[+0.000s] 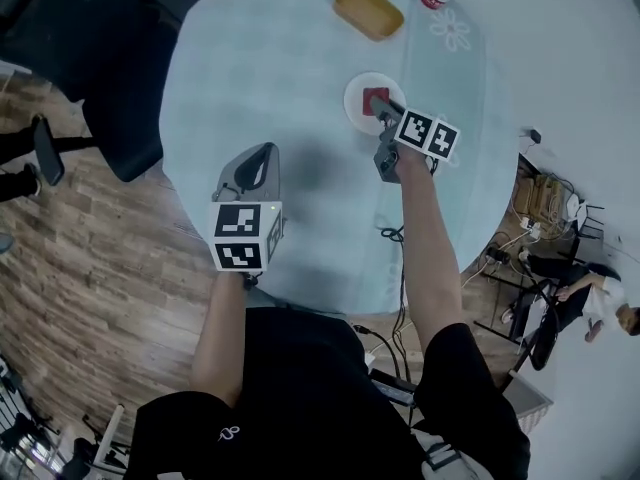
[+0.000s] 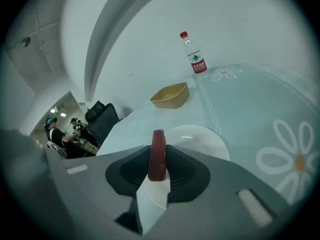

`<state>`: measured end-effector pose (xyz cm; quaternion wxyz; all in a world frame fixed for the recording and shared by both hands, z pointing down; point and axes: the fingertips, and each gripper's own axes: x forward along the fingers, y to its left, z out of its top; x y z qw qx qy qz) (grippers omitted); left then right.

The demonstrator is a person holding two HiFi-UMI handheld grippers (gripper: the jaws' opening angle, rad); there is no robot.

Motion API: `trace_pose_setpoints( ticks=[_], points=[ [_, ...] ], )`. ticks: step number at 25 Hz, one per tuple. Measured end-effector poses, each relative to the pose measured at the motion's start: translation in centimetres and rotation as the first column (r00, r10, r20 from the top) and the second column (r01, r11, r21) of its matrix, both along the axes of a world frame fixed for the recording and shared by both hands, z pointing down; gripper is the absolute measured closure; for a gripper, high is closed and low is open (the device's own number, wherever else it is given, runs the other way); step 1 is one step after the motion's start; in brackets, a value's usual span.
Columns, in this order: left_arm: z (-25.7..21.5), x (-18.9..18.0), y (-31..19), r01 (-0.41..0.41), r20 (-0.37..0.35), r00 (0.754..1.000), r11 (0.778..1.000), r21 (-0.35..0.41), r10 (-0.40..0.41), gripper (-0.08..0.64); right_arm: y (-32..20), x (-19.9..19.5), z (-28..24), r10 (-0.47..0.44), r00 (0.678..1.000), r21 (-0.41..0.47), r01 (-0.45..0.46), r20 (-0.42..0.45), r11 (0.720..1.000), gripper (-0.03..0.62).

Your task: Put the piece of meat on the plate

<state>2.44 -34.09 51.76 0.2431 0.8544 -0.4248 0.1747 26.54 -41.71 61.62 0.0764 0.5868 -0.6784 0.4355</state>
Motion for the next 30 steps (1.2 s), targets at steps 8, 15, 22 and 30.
trace_pose_setpoints(
  ticks=[8, 15, 22, 30],
  points=[
    [0.8, -4.2, -2.5, 0.095, 0.005, 0.995, 0.995, -0.023, -0.095, 0.566, -1.1, 0.6, 2.0, 0.028, 0.999, -0.035, -0.027, 0.021, 0.999, 0.467],
    [-1.2, -2.7, -2.4, 0.052, -0.007, 0.999, 0.999, 0.01, -0.052, 0.566, 0.0, 2.0, 2.1, -0.014, 0.983, -0.062, 0.003, -0.181, 0.998, 0.357],
    [-5.4, 0.9, -1.3, -0.034, -0.047, 0.998, 0.995, 0.097, 0.038, 0.567, 3.5, 1.9, -10.2, 0.084, 0.923, 0.268, 0.021, -0.376, 0.963, 0.461],
    [-14.0, 8.3, 0.2, -0.147, 0.018, 0.988, 0.914, 0.377, 0.152, 0.566, 13.6, 2.2, -27.7, 0.321, 0.862, 0.67, 0.028, -0.392, 0.742, 0.586]
  ],
)
